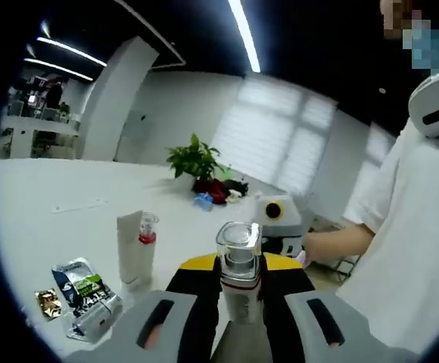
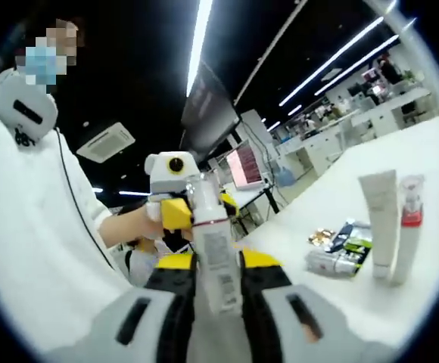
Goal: Arrange the skincare products in the storage area until every visible bottle or jar stands upright without overlapping.
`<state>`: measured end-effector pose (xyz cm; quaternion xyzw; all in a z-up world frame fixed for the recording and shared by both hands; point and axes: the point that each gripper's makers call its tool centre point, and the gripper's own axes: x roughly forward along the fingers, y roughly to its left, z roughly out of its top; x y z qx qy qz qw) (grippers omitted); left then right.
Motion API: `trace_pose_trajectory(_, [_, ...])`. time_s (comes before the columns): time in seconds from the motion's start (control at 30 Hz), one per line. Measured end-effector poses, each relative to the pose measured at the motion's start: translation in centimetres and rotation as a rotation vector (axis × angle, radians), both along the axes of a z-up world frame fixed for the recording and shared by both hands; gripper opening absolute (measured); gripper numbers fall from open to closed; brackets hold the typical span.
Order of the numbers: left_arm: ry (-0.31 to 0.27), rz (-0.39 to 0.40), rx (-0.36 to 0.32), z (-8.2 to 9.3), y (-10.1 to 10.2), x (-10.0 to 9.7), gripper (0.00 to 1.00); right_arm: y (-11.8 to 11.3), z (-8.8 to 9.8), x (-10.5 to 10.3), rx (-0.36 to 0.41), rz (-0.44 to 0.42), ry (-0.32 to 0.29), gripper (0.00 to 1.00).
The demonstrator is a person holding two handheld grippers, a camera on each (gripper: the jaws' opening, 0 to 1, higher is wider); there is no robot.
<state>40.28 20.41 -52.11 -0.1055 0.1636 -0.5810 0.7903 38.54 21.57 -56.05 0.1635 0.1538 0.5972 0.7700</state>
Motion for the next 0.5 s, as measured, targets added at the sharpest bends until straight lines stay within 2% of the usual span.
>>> trace_pose_trajectory(0.13, [-0.058,0.015,0.12,-0.9,0.1,0.6,0.17,-1.9,-0.3,0.7,-0.035,-0.071,-0.002,0.26])
trace_pose_trajectory(0.27, [-0.117,-0.004,0.248,-2.4,-0.1,0.5,0.17,-3.3,1.8,1.5,0.006,-0.141,-0.024,0.27])
trace_pose_trajectory(0.4, [-0.129,-0.034,0.296,-3.3,-0.8,0.2,0.16,-3.0,3.8,2.0,0.004,-0.164,-0.071,0.29])
trace_pose_trajectory(0.5, [-0.143,-0.056,0.321,-3.7,-1.3,0.0,0.16,-2.1,4.4,2.1,-0.011,-0.147,-0.1,0.29])
